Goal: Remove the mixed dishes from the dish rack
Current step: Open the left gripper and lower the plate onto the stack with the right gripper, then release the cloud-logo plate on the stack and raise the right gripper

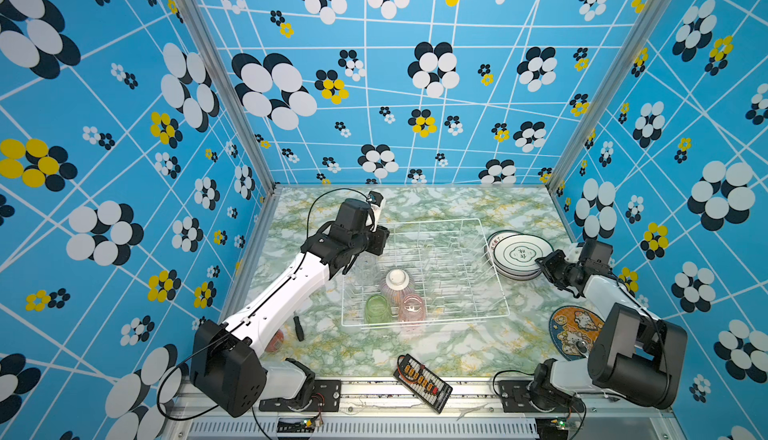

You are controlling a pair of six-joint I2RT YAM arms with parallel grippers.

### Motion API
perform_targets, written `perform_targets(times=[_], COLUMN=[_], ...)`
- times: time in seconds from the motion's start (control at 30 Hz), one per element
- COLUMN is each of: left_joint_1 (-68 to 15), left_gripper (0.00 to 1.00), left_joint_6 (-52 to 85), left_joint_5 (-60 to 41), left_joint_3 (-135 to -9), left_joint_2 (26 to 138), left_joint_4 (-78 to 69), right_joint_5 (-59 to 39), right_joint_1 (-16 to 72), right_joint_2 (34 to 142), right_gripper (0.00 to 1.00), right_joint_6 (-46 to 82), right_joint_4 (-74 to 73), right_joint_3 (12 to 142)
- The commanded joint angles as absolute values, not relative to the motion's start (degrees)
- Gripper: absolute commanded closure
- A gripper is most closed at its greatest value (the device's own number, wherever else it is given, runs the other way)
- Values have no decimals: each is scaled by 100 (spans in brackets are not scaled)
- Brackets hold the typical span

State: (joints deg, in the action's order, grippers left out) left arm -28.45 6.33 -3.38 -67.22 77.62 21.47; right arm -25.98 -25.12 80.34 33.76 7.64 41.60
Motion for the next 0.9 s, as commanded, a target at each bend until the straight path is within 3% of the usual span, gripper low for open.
perform_targets(times=[0.0, 0.1, 0.33, 0.63, 0.87], left_joint_1=[-2795, -2787, -2777, -2736, -2626], left_gripper=[58, 58, 58, 58, 58], left_joint_6=[528, 530, 519, 467, 431], left_joint_5=[-305, -331, -373, -409, -451], left_joint_3=[-6639, -6606, -6550, -6438, -6329], left_joint_2=[7621, 7629, 7682, 7743, 7743], left_joint_4=[2234, 2218, 2163, 2087, 2052], right_joint_5=[-2517, -2372, -1935, -1382, -830], right_joint_1=[-2522, -2511, -2413, -2038, -1710], right_joint_2=[8095, 8086, 8101, 8441, 8787], right_gripper=[76, 76, 62, 58, 41], right_joint_6=[3048, 2897, 2563, 2361, 2268], right_joint_4=[1204, 1447, 1915, 2261, 2612], right_joint_3=[4405, 4503, 4691, 5045, 5388])
